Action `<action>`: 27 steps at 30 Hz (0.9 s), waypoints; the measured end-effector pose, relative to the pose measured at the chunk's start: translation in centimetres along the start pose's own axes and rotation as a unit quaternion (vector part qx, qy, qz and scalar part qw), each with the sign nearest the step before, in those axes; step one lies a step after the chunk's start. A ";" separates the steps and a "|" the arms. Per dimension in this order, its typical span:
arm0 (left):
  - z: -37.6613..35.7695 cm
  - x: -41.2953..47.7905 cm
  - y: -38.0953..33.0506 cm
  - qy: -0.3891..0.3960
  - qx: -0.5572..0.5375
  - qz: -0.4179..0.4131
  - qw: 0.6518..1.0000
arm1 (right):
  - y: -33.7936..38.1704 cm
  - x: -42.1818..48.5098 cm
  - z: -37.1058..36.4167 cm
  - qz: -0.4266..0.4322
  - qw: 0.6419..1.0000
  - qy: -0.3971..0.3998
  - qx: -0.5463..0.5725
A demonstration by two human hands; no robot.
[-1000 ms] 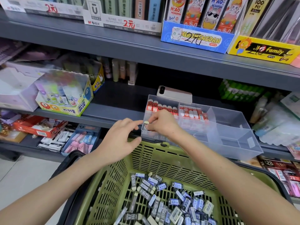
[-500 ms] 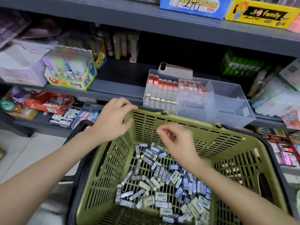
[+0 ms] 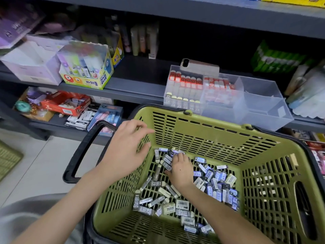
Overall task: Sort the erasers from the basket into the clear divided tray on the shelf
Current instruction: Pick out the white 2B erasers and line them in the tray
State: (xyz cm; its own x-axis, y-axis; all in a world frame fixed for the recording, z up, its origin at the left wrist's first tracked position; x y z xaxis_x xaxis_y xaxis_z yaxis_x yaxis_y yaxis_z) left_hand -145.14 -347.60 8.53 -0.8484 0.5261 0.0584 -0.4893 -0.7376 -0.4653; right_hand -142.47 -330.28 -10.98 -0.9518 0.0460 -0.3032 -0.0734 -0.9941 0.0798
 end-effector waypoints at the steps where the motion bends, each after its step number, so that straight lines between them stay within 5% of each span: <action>1: 0.0 0.2 -0.3 -0.002 -0.006 -0.002 1.000 | 0.0 0.1 -0.2 0.010 1.000 0.001 -0.001; 7: -0.6 1.4 -1.9 0.025 -0.112 0.029 0.993 | 0.1 0.4 0.1 0.027 0.997 0.032 0.066; 11: -2.6 1.5 -2.3 0.076 -0.252 0.122 0.957 | -0.1 -0.7 3.7 -0.059 0.944 0.058 0.320; 13: -3.7 1.3 -2.3 0.097 -0.365 0.204 0.903 | -0.2 -2.0 6.0 -0.056 0.875 0.061 0.477; 15: -5.0 1.2 -2.6 0.132 -0.512 0.262 0.807 | 0.2 -3.9 8.8 -0.011 0.823 0.016 0.567; 18: -6.2 1.2 -3.7 0.153 -0.666 0.283 0.673 | 1.0 -6.4 12.1 0.069 0.845 -0.039 0.528; 20: -6.4 1.1 -4.1 0.132 -0.712 0.296 0.624 | 0.9 -7.2 13.2 0.143 0.847 0.001 0.513; 23: -6.5 1.1 -3.6 0.101 -0.732 0.315 0.596 | -1.7 -6.8 12.9 0.158 0.790 0.032 0.591; 25: -6.2 1.2 -2.8 0.092 -0.700 0.322 0.631 | -3.8 -5.8 10.6 0.096 0.849 0.017 0.519; 27: -5.8 1.2 -2.3 0.102 -0.666 0.323 0.664 | -4.5 -4.7 7.1 0.066 0.928 0.087 0.358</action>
State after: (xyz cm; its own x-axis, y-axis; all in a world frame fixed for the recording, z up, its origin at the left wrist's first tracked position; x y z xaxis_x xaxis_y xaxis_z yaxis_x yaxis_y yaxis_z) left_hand -143.90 -342.80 4.54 -0.6829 0.4287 -0.5916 0.6923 0.1213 -0.7113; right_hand -139.76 -325.30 -3.15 -0.9086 -0.1496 -0.3899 -0.1979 -0.6678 0.7175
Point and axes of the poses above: each hand's wrist, its own x-axis towards the middle knuckle, its own z-axis out of the back of the hand, y = z × x, the point moved 2 cm from there along x, towards the middle knuckle, and after that the axes turned 10 degrees about y, right-handed, at the moved point
